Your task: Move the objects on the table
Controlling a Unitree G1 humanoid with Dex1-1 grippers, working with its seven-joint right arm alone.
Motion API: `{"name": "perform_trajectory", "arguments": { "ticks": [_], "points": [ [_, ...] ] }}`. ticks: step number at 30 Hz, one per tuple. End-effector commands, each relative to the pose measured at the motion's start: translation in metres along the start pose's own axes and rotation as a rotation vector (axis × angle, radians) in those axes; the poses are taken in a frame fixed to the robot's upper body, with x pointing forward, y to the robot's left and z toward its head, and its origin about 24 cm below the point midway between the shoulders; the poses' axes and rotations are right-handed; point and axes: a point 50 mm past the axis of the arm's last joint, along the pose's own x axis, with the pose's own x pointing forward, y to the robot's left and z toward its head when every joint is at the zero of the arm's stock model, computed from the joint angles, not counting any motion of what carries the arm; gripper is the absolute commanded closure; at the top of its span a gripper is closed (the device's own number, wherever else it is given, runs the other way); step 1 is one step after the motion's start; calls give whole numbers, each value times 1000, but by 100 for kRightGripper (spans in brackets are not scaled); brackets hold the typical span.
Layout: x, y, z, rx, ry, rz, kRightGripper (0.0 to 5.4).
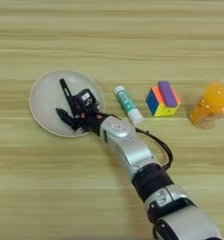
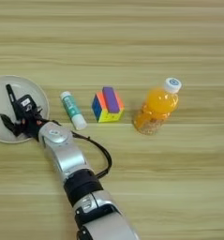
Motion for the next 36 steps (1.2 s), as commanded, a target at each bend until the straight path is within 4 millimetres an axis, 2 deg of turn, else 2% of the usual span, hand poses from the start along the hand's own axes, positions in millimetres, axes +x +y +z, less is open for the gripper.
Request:
{"name": "perform_trajectory", "arguments": {
  "ticks": [1,16,21,31,36],
  "points": [
    [5,-6,23,-46,-65,-8,254],
    [5,-11,28,-62,-87,-34,437],
    [4,-12,30,-60,-99,-38,439],
    [-25,-34,81,-94,-302,-123,439],
    [-41,-50,91,-121,-326,-194,440]
  ]
}}
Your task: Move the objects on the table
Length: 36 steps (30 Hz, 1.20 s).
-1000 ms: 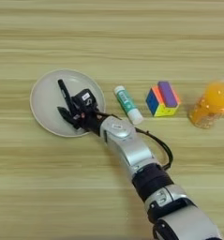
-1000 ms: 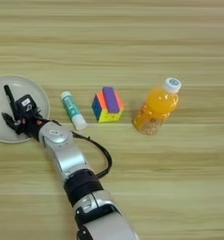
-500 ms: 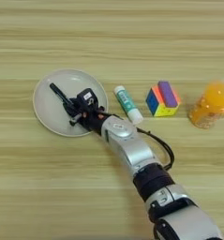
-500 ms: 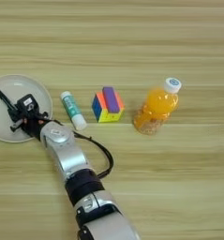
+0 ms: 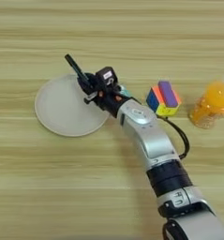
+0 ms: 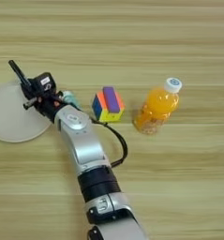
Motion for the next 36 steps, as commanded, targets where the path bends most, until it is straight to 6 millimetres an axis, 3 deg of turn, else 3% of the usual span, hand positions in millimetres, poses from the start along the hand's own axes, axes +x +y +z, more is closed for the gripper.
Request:
{"name": "perform_trajectory", "arguments": {
  "ticks": [1,6,11,25,36],
  "points": [
    [-4,-19,38,-70,-133,-66,440],
    [-25,-35,24,-42,-87,-133,440],
    [-34,-43,12,-45,-44,-175,440],
    [-40,-52,-10,-46,49,-212,440],
    [-39,-43,-31,-60,139,-156,440]
  ]
}}
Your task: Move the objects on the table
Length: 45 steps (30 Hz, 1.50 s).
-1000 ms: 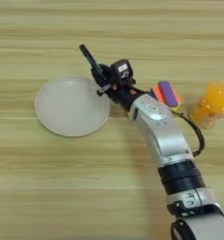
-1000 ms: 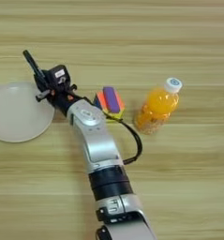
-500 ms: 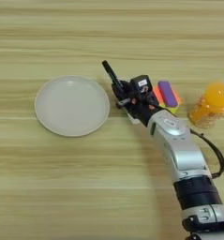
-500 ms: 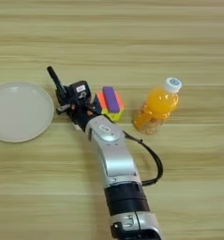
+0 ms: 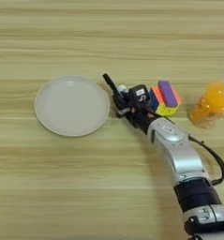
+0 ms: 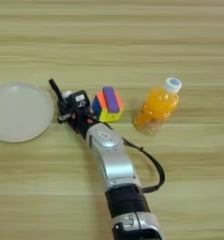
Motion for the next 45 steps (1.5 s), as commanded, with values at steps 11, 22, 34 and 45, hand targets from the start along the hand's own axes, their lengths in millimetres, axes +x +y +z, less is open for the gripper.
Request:
{"name": "perform_trajectory", "arguments": {
  "ticks": [11,22,34,45],
  "points": [
    [2,3,21,-216,-66,43,440],
    [4,-2,15,-258,-34,16,440],
    [5,-3,14,-271,-36,-7,370],
    [2,0,37,-175,-193,-35,252]
  ]
}}
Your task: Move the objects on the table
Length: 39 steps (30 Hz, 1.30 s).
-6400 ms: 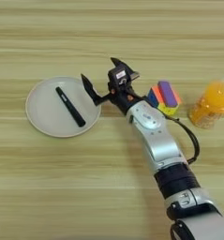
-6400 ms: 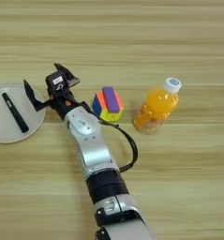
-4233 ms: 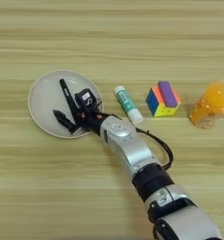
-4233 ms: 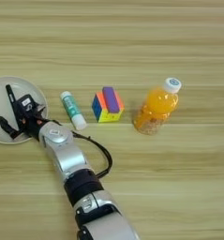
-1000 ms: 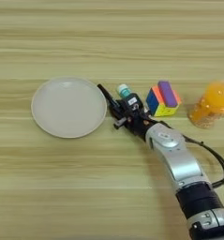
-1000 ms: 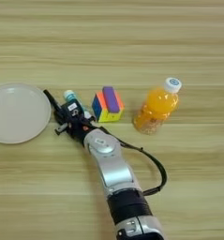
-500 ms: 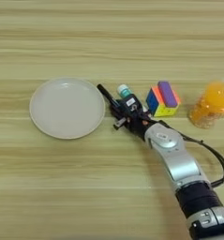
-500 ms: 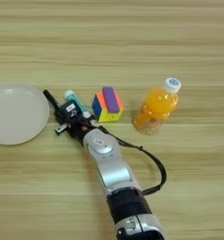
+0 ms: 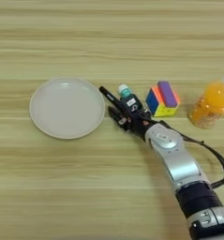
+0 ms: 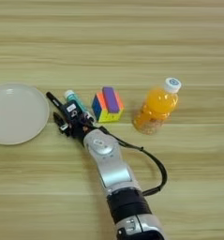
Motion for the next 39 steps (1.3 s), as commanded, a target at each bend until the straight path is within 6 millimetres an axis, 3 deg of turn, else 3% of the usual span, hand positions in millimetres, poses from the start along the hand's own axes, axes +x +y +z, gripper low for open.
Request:
{"name": "perform_trajectory", "arguments": {
  "ticks": [1,11,23,33,39],
  "points": [
    [2,-15,45,23,-219,-73,244],
    [-8,-9,69,-1,-381,-60,139],
    [-22,6,70,89,-365,61,11],
    [-56,11,55,222,-250,175,5],
    [-61,13,48,270,-197,210,5]
  ]
}}
